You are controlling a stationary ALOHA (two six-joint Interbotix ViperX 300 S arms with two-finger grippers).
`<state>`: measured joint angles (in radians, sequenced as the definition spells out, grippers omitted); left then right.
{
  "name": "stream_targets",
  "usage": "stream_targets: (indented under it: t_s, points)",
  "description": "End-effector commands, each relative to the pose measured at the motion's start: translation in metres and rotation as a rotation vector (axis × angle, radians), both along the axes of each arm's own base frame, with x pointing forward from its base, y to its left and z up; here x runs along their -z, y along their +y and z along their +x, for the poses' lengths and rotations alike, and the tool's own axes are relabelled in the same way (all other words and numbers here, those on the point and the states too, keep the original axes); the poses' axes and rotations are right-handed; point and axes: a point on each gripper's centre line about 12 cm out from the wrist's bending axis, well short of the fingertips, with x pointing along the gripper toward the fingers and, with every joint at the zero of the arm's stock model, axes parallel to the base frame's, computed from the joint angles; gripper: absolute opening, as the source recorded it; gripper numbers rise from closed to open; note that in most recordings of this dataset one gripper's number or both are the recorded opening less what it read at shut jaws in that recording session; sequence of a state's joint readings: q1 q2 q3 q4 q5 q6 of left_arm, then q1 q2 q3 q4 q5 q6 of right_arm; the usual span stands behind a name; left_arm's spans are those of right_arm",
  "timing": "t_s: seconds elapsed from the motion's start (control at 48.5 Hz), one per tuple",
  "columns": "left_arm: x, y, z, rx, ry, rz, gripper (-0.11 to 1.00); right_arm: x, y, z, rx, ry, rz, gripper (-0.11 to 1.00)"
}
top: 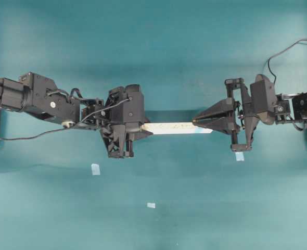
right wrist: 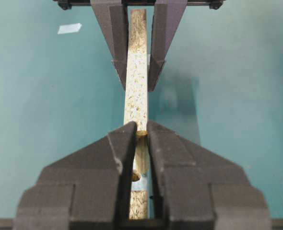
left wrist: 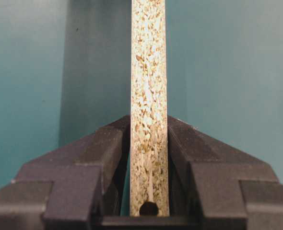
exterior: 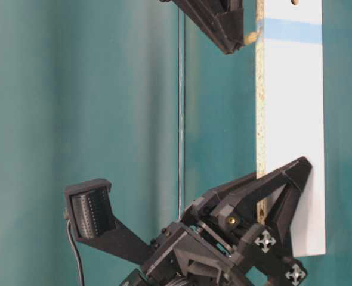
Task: Insert the rod into the hole on the wooden board.
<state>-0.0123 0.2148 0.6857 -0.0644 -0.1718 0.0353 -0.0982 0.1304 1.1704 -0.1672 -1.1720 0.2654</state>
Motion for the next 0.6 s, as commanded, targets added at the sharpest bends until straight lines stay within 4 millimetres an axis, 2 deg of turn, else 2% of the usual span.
stream_targets:
  t_s: [0.0, 0.31, 0.578]
  points:
    - [-0.0107, -0.0013, 0.0024, 0.006, -0.028, 0.003, 0.31, -0.0042, 0.0023, 0.0017, -0.010, -0.021, -0.001, 0.10]
    - [-0.0103, -0.0013, 0.0019, 0.005, -0.026, 0.002, 0.31, -0.0123, 0.0024, 0.0019, -0.010, -0.050, -0.003, 0.10]
    - [-0.0103, -0.0013, 0.0019, 0.006, -0.026, 0.003, 0.31, -0.0104, 0.0030, 0.0001, -0.011, -0.041, -0.003, 0.10]
